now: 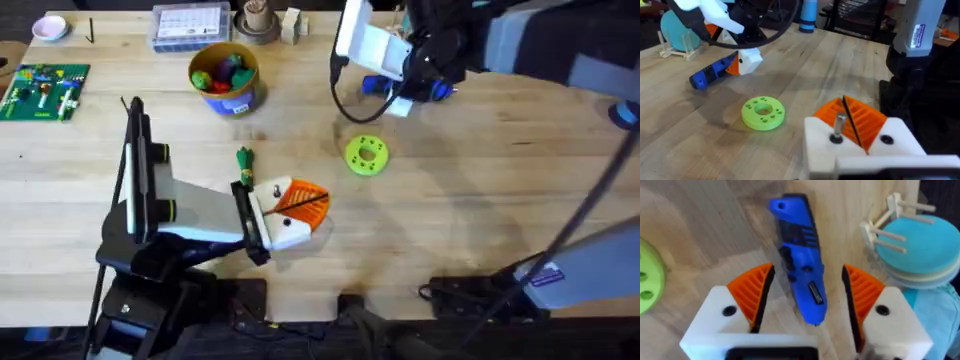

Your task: Pick up the gripper from the table and insert it into the empty holder that is missing its gripper. Then pick up a screw, insert it into the mounting hole, and use the screwdriver to tighten it. Finally, clean up the table by picking up the vegetable and placing it into the bucket.

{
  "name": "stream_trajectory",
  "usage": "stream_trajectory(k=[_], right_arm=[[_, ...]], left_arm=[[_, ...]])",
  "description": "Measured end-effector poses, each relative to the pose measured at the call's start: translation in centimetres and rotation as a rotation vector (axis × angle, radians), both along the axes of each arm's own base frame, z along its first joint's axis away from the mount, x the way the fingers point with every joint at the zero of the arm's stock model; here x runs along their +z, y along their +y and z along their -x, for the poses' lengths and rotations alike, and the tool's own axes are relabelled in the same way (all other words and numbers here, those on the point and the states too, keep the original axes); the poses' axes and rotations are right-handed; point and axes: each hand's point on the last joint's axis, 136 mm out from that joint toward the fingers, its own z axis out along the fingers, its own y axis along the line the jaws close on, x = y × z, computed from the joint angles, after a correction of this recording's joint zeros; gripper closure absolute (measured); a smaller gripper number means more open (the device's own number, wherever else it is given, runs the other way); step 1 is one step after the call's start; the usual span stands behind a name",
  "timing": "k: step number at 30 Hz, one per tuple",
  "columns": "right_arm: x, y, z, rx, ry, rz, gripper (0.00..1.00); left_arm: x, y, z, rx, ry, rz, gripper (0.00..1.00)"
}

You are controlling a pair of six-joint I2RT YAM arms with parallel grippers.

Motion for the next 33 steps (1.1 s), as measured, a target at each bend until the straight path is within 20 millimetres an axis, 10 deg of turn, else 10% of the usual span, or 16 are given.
stream_trajectory(k=[2,9,21,33], right_arm=[[1.3,-0.1,0.5,-0.029,-0.010,-0.024,0.151],[5.5,-0.5,2.0,-0.182,-0.068,-0.156,0.150],[12.4,-0.5,3.4,-0.288,-0.209,-0.365,0.150],[13.8,-0.1,3.5,-0.308,-0.235,-0.435,0.150]], left_arm=[[0.0,0.0,0.0,0.000,-0.003,-0.001,0.984],[0.0,0.0,0.0,0.000,0.000,0.000,0.034],[0.1,0.1,-0.4,0.024,-0.004,0.001,0.007],[1.8,3.7,-1.7,0.341,0.222,-0.094,0.008]])
